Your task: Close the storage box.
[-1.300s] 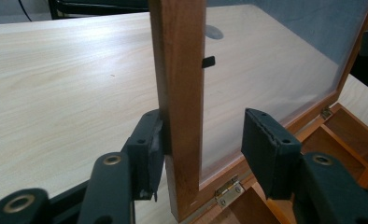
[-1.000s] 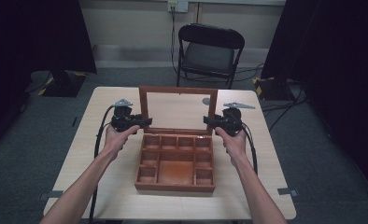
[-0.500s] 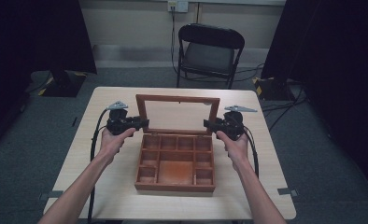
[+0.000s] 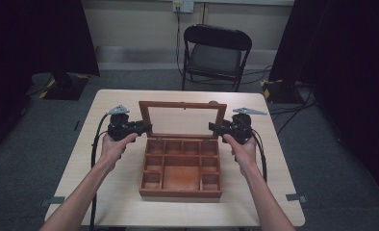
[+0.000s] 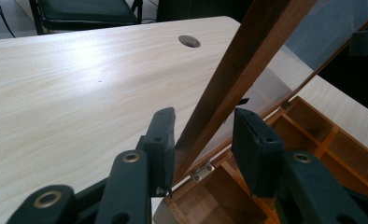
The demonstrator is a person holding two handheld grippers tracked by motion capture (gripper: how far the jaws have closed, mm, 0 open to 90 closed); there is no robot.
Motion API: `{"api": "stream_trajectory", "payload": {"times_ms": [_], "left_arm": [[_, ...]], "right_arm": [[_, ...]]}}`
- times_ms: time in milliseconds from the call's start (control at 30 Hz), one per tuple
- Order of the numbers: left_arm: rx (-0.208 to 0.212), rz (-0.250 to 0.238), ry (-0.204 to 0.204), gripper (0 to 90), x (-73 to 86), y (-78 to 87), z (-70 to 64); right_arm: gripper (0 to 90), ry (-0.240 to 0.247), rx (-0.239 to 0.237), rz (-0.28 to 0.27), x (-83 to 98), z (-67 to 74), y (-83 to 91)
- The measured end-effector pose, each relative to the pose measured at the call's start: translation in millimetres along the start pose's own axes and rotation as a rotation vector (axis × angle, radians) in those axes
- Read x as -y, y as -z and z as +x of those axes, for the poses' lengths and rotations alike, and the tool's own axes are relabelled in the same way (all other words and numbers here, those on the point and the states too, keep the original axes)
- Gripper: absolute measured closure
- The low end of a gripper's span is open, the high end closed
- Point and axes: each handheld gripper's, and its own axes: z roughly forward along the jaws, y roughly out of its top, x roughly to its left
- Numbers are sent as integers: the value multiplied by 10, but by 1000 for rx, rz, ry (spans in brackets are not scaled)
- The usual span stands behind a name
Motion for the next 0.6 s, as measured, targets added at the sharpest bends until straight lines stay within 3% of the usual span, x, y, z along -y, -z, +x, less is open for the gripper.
{"api": "stream_trajectory", "payload": {"times_ms": [233, 333, 433, 600], "left_arm": [[12, -4, 23, 610, 1, 83, -7], [10, -1, 21, 575, 2, 98, -30], [5, 11, -10, 556, 1, 98, -72], [4, 14, -22, 517, -10, 103, -113]], "right_arm": [[368, -4, -1, 22, 23, 46, -16], [370, -3, 0, 25, 25, 61, -15], [368, -6, 7, 26, 27, 73, -8], [355, 4, 1, 42, 34, 96, 31]]}}
